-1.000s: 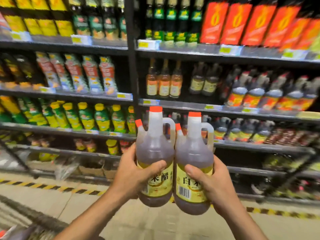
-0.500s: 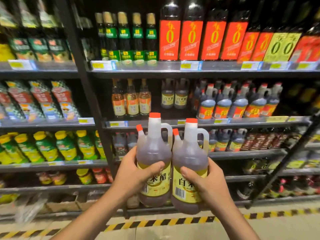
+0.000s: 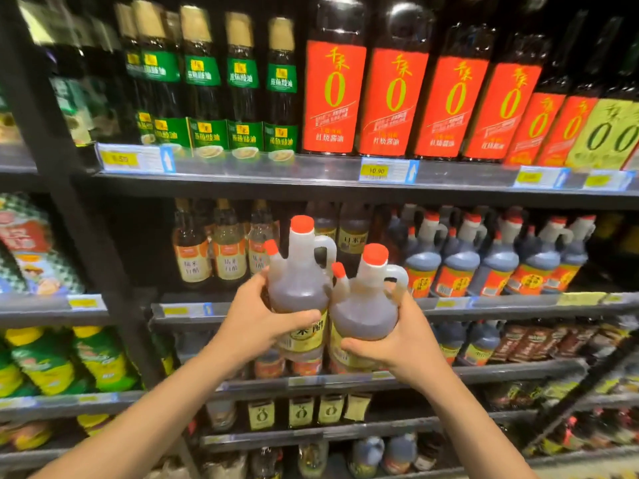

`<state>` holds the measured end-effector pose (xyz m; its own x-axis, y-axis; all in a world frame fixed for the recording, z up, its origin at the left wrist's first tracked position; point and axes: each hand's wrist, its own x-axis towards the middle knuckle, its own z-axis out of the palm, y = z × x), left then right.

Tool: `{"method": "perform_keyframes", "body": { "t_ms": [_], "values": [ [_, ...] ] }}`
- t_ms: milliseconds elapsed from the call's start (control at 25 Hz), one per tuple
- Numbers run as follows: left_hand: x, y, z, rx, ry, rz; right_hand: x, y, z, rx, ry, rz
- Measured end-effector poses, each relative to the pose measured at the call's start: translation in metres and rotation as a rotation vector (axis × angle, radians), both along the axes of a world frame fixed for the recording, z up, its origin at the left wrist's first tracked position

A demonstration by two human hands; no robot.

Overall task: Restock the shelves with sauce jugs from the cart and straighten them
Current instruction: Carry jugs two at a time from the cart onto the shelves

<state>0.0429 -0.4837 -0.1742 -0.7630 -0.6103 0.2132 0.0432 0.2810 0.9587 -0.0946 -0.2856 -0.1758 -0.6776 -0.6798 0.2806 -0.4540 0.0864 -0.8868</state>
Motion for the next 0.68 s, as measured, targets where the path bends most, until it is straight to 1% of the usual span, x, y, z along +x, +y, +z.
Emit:
{"method": "perform_keyframes", "body": {
  "t_ms": [160,280,440,520,680],
  "values": [
    [-0.03,-0.028,0.012,-0.194,-0.02,0.0,-0.037,-0.023,0.0,-0.042,0.099,0.017],
    [-0.053,-0.04,0.015,-0.27,-0.002,0.005,-0.064,-0.041,0.001,-0.063,0.135,0.026],
    [-0.078,-0.057,0.008,-0.312,-0.025,0.025,-0.097,-0.062,-0.011,-0.05,0.115,0.004],
    [-0.09,-0.065,0.001,-0.314,-0.093,0.067,-0.113,-0.071,-0.019,-0.018,0.096,-0.004],
    [-0.111,-0.071,-0.016,-0.253,-0.241,0.144,-0.134,-0.088,-0.03,0.068,0.055,-0.048]
  ]
}}
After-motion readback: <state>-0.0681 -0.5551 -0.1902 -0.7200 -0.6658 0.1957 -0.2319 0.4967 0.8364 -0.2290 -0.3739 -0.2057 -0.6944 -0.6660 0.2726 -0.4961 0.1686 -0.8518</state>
